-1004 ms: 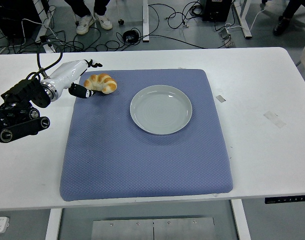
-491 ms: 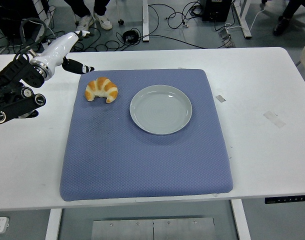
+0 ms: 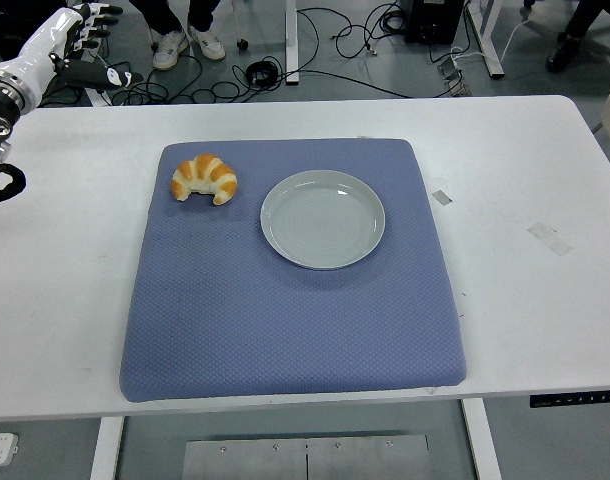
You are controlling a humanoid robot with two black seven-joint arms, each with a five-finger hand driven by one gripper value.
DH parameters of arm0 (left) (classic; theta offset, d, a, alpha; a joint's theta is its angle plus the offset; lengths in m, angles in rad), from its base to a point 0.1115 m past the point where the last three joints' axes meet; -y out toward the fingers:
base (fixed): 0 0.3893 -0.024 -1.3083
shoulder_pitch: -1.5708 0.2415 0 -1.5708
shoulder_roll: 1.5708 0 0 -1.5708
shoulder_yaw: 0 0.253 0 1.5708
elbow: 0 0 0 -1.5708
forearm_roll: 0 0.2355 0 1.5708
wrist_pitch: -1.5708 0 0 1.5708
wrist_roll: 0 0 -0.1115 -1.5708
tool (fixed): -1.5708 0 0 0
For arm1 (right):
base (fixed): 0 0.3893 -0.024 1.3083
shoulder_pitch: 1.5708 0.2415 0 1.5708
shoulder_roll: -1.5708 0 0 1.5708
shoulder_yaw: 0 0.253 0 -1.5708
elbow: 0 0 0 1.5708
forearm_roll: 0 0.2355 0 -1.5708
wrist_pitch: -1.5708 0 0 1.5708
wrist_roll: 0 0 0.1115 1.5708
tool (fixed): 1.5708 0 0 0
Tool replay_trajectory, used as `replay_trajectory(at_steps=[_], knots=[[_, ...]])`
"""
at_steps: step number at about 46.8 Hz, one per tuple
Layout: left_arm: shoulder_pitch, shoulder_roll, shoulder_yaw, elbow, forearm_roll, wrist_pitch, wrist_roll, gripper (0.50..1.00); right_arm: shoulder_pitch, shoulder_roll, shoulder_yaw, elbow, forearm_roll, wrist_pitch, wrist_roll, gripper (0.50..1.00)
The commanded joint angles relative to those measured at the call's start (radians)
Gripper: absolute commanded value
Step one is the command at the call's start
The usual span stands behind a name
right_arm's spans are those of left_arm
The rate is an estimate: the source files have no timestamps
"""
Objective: Place the bread on the table
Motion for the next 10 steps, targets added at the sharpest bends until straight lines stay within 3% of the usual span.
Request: replay_trajectory(at_steps=[1, 10], knots=[[0.002, -0.001, -0.019, 0.048, -0.051, -0.042, -0.031, 0.902, 0.000, 0.000, 0.000, 0.000, 0.000, 0.000, 0.000, 1.000], [0.011, 0.012, -0.022, 0.092, -0.091, -0.076, -0.067, 0.902, 0.000, 0.000, 0.000, 0.000, 0.000, 0.000, 0.000, 1.000]])
